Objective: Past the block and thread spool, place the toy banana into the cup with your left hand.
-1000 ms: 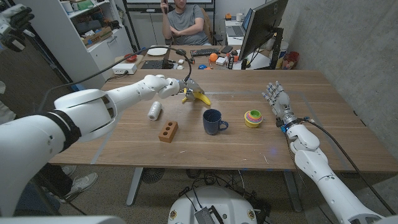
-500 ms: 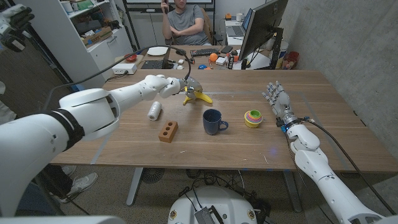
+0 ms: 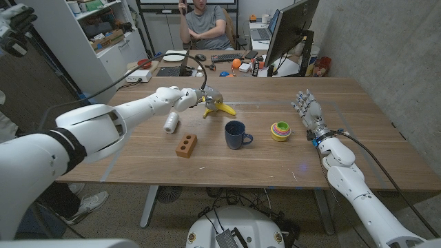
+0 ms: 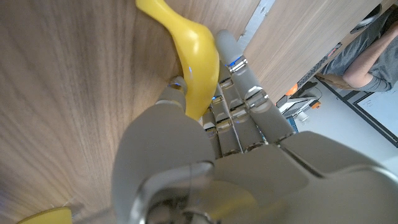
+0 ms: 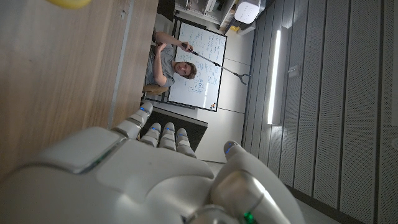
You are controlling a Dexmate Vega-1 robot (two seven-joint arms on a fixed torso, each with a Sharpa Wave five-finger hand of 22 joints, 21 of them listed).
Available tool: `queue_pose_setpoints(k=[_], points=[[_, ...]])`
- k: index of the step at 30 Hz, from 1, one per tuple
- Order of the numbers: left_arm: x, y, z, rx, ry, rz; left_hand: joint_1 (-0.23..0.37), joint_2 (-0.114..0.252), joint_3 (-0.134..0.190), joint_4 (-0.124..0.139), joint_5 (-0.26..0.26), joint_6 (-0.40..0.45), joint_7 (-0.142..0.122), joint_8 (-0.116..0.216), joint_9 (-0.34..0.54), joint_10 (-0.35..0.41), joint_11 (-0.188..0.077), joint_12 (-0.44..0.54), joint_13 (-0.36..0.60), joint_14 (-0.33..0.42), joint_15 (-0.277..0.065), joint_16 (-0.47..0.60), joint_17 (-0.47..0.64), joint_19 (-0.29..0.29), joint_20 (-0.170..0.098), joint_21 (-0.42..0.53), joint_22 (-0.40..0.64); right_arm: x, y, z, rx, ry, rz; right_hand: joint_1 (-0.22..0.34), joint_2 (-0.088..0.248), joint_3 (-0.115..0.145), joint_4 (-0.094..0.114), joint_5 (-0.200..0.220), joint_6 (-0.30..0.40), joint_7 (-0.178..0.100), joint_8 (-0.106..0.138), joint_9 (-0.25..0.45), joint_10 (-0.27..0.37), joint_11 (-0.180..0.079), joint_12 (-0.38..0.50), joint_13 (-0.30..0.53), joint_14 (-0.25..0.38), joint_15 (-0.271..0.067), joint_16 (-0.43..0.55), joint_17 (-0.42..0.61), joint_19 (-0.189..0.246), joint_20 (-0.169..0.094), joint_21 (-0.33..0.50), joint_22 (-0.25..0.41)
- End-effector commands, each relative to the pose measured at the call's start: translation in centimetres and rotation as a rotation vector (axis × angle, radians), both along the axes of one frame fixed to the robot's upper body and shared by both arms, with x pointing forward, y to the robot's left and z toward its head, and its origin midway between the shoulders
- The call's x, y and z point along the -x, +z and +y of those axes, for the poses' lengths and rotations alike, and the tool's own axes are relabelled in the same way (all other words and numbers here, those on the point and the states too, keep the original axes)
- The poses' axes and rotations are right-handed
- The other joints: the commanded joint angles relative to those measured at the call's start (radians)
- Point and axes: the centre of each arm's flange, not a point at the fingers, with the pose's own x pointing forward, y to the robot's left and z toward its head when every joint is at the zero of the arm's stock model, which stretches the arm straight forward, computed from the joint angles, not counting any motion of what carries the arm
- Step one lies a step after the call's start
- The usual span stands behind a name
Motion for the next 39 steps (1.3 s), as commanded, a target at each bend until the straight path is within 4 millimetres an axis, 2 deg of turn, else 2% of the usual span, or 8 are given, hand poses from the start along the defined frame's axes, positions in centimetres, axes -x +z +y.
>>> queue_pose_setpoints(k=[1,17,21,24,33,39], points=[[0.5,1.8,1.5,0.160,-0.010,0.030,0.011,0.015,0.024,0.012,0.006,0.049,0.030,0.005,0.001,0.078,-0.065,0.005,0.002,0.088,-0.162,0.000,0.002,0.012,-0.002,0.012,0.002,0.0,0.0,0.0,0.003,-0.002,0.000,0.007,0.007,-0.003,0.002,0.007,0.006,0.000,0.002,0.004,0.003,-0.003,0.002,0.002,0.001,0.000,0.004,0.000,0.006,-0.014,0.008,0.003],[2.3,4.7,3.1,0.317,-0.065,-0.018,0.012,0.016,0.035,0.015,0.001,0.064,0.028,-0.002,0.001,0.095,-0.066,0.000,-0.001,0.105,-0.161,-0.007,0.000,0.012,-0.004,0.018,0.001,0.2,0.3,0.1,0.010,0.000,-0.006,0.009,0.006,-0.004,0.001,0.008,0.006,0.002,0.002,0.004,0.003,-0.002,0.002,0.002,0.001,0.001,0.003,0.000,0.007,-0.013,0.007,0.003],[3.3,5.1,2.1,0.216,-0.071,-0.068,0.012,0.017,0.037,0.016,0.000,0.067,0.026,-0.003,0.001,0.097,-0.067,0.000,0.000,0.106,-0.161,-0.009,-0.001,0.011,-0.004,0.019,0.001,0.3,0.4,0.3,0.009,0.006,-0.013,0.009,0.006,-0.005,0.001,0.008,0.007,0.002,0.002,0.004,0.003,-0.002,0.002,0.002,0.001,0.001,0.003,0.000,0.007,-0.013,0.007,0.003],[4.5,5.7,1.3,0.160,-0.091,-0.129,0.013,0.016,0.041,0.017,-0.002,0.067,0.020,-0.007,0.002,0.092,-0.078,-0.005,0.001,0.103,-0.162,-0.015,-0.001,0.007,-0.003,0.019,0.001,0.3,0.4,0.3,0.006,0.008,-0.016,0.009,0.006,-0.005,0.001,0.008,0.007,0.001,0.002,0.004,0.003,-0.003,0.002,0.002,0.001,0.000,0.003,0.000,0.006,-0.014,0.007,0.003],[7.3,8.2,-1.3,0.106,-0.166,-0.208,0.014,0.016,0.048,0.018,-0.005,0.070,0.013,-0.013,0.002,0.094,-0.084,-0.007,0.004,0.103,-0.163,-0.022,-0.002,0.002,-0.004,0.021,0.002,0.5,0.4,0.1,-0.003,0.006,-0.027,0.010,0.007,-0.005,0.001,0.008,0.007,0.001,0.002,0.004,0.002,-0.002,0.002,0.002,0.001,0.000,0.003,0.000,0.006,-0.014,0.007,0.003],[8.7,9.1,-2.0,0.087,-0.210,-0.252,0.014,0.015,0.052,0.018,-0.008,0.071,0.010,-0.018,0.002,0.096,-0.083,-0.009,0.005,0.104,-0.163,-0.027,-0.002,-0.003,-0.005,0.021,0.002,0.5,0.3,-0.2,-0.004,-0.001,-0.026,0.010,0.007,-0.006,0.001,0.008,0.007,0.002,0.002,0.004,0.002,-0.003,0.002,0.002,0.002,0.001,0.003,0.000,0.006,-0.013,0.006,0.003]])
